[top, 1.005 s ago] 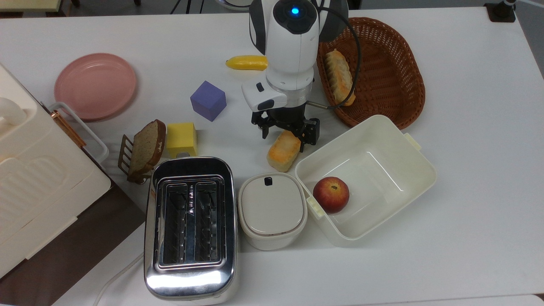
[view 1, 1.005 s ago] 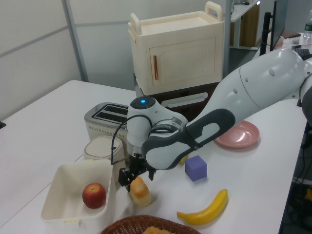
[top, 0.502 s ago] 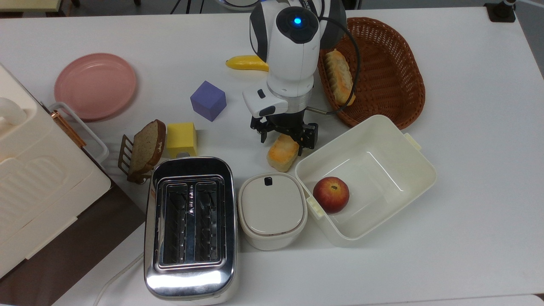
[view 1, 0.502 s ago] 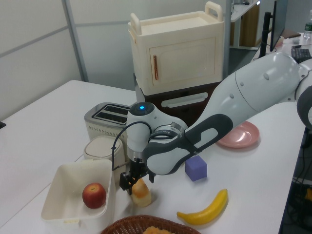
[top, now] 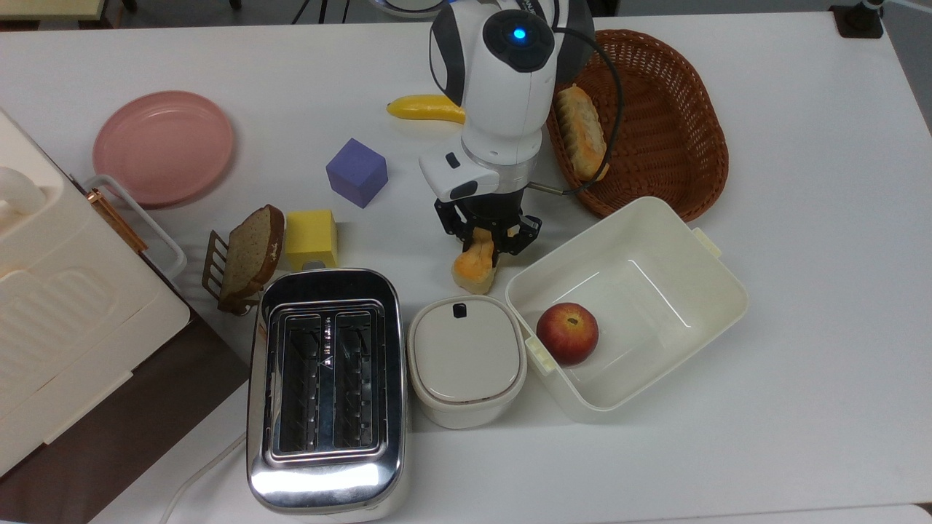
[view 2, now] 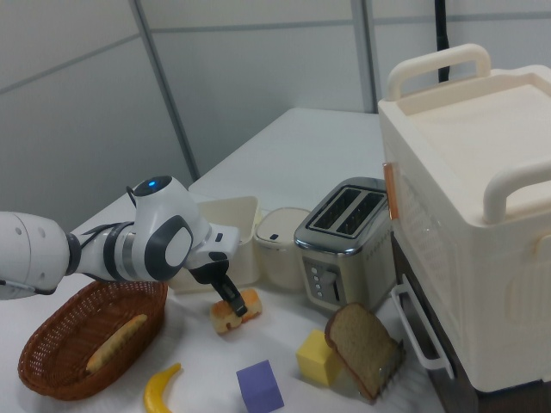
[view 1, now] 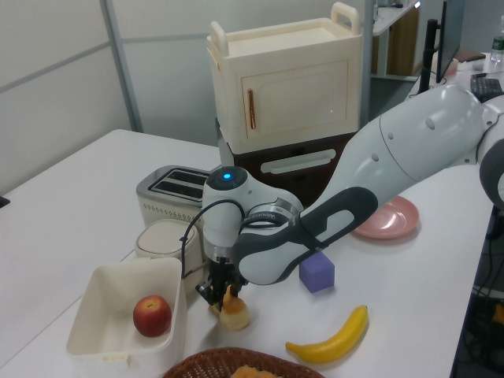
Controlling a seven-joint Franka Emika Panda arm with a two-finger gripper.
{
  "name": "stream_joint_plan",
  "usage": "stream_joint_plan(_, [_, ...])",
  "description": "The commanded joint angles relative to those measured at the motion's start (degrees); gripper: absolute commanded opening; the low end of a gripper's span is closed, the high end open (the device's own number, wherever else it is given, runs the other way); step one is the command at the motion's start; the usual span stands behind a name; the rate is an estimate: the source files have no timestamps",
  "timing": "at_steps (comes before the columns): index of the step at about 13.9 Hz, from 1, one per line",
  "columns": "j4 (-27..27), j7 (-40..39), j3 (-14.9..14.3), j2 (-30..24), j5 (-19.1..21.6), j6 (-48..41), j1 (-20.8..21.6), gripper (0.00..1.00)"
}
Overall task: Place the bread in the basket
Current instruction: 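Lift the bread bun and carry it toward the wicker basket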
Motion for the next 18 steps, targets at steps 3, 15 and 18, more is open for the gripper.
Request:
stream_joint_plan(3, [-0.04, 0.72, 0.46, -0.33, -1.31, 1.09, 0.15, 0.13])
stream_joint_plan(15, [-0.92, -3.94, 0.90, -17.56, -1.14, -20.27, -0.47, 0.12])
stream_joint_plan(18, [-3.38, -4.03, 5.21, -18.52, -1.14, -21.15, -0.29, 0.13])
